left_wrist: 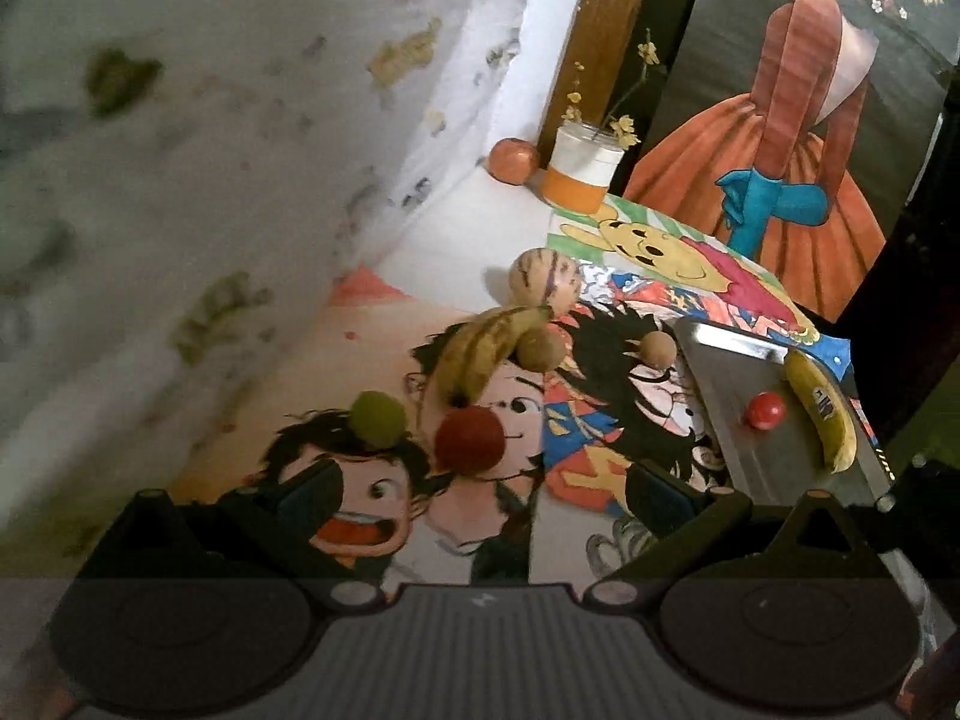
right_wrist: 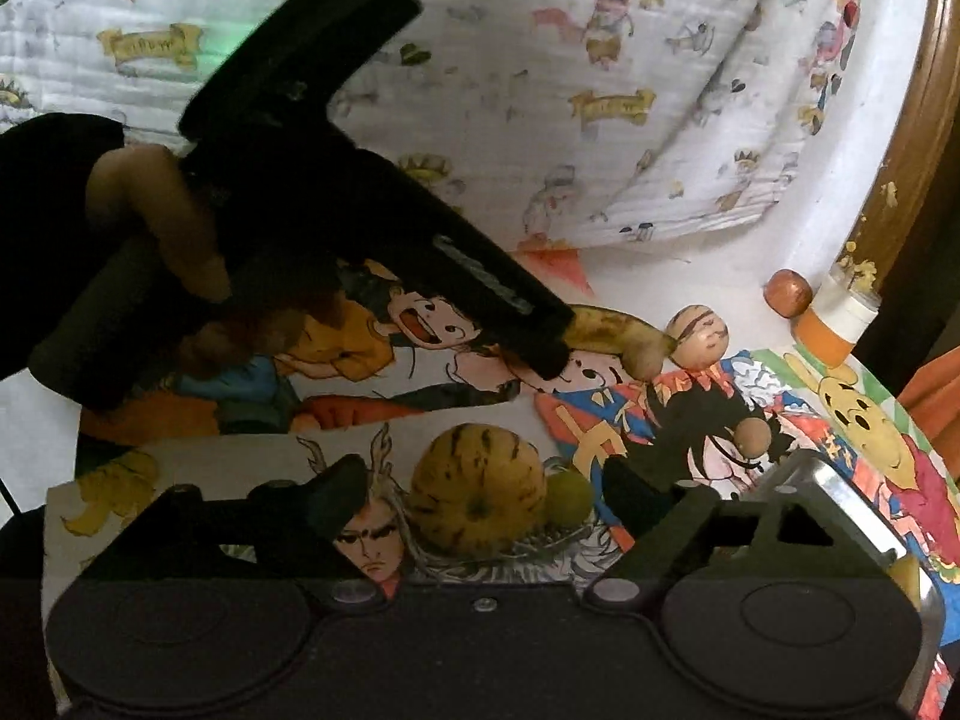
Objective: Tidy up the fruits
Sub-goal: 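Grasp the striped squash with the right gripper while the left grasps another tomato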
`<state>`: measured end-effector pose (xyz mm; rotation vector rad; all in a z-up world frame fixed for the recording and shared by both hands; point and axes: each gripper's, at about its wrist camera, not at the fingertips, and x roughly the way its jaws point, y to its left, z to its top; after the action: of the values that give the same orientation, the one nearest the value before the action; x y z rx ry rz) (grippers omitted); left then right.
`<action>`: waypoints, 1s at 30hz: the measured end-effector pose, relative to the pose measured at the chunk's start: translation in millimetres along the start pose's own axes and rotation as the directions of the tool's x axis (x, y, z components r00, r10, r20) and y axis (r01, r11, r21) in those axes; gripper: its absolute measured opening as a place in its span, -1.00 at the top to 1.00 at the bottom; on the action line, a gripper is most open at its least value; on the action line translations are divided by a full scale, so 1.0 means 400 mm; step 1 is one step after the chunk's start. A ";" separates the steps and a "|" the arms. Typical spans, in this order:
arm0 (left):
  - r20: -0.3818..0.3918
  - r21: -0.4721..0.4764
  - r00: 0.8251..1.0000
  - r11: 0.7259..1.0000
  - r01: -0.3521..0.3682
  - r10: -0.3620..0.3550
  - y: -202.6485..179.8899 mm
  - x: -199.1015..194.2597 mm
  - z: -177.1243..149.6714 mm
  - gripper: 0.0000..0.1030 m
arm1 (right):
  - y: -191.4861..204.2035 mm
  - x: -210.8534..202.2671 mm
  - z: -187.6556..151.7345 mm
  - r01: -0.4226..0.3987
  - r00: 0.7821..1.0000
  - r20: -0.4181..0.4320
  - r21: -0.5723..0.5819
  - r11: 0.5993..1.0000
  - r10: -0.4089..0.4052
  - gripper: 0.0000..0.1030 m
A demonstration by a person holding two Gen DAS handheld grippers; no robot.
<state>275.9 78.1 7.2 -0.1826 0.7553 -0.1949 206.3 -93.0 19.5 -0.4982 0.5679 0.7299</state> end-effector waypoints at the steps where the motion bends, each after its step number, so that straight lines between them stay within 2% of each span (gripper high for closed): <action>1: 0.002 -0.003 1.000 1.000 -0.002 0.002 -0.004 0.010 0.000 -0.95 | -0.001 0.004 -0.001 -0.005 1.000 0.001 -0.001 1.000 0.005 -0.59; 11: 0.009 -0.073 1.000 0.997 -0.007 0.007 -0.008 0.074 0.015 -0.57 | -0.005 0.037 -0.013 -0.032 0.999 -0.007 0.001 0.999 0.032 -0.26; 15: 0.001 -0.087 1.000 0.996 -0.015 0.015 -0.010 0.088 0.018 -0.45 | -0.003 0.047 -0.018 -0.032 0.999 -0.015 -0.009 0.999 0.032 -0.22; 20: -0.011 -0.099 0.999 0.995 -0.033 0.033 -0.012 0.110 0.022 -0.14 | 0.003 0.055 -0.019 -0.016 1.000 -0.019 -0.019 1.000 0.015 -0.09; 24: -0.013 -0.101 0.999 0.993 -0.053 0.052 -0.012 0.114 0.025 0.08 | 0.001 0.055 -0.020 -0.015 1.000 -0.016 -0.012 1.000 0.015 -0.09; 26: -0.015 -0.100 0.998 0.993 -0.066 0.065 -0.010 0.115 0.024 0.26 | 0.000 0.055 -0.021 -0.015 1.000 -0.013 -0.007 1.000 0.015 -0.08; 30: -0.020 -0.107 0.997 0.992 -0.073 0.071 -0.007 0.111 0.023 0.32 | -0.003 0.052 -0.023 -0.018 1.000 -0.007 0.016 1.000 0.018 -0.08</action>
<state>313.7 65.7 -14.9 -0.2558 0.7876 -0.0873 217.1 -89.6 -0.2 -0.4819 0.5853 0.7406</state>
